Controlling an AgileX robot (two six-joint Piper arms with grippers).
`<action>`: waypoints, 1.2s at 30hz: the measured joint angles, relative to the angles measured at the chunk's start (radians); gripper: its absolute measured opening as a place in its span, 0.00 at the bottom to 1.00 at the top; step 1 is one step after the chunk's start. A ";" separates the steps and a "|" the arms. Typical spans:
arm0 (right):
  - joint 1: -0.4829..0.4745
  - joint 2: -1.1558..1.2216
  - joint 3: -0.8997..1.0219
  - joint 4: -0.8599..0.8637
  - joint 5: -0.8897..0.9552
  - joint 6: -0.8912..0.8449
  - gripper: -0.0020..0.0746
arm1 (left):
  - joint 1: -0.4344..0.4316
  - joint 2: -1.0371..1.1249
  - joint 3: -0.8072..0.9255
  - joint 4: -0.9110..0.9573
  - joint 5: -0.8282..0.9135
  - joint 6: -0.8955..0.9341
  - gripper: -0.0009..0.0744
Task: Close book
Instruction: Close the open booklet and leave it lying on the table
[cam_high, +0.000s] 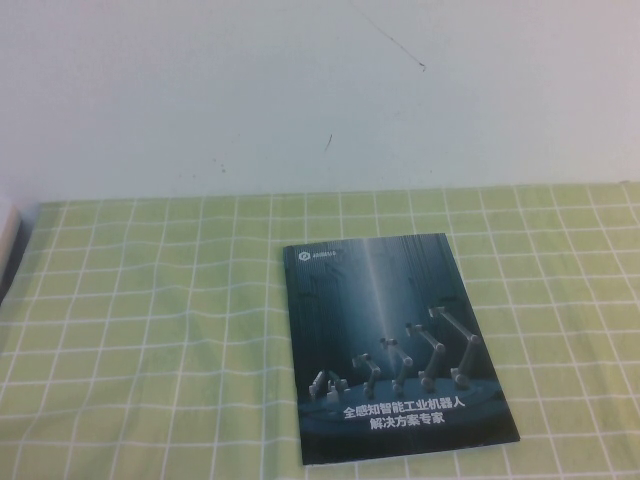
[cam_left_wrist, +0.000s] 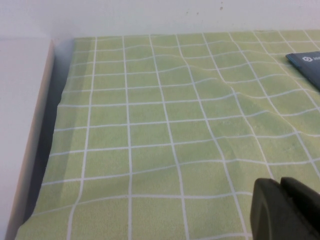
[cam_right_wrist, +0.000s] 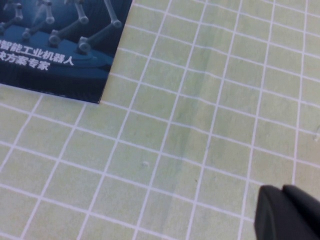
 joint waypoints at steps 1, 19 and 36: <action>0.000 0.000 0.000 0.000 0.000 0.000 0.02 | 0.000 0.000 0.000 0.000 0.000 0.000 0.01; -0.265 -0.258 0.251 -0.061 -0.352 -0.069 0.02 | 0.000 0.000 0.000 0.005 0.000 0.000 0.01; -0.350 -0.360 0.458 0.090 -0.493 -0.126 0.02 | 0.000 0.000 0.000 0.005 0.000 0.000 0.01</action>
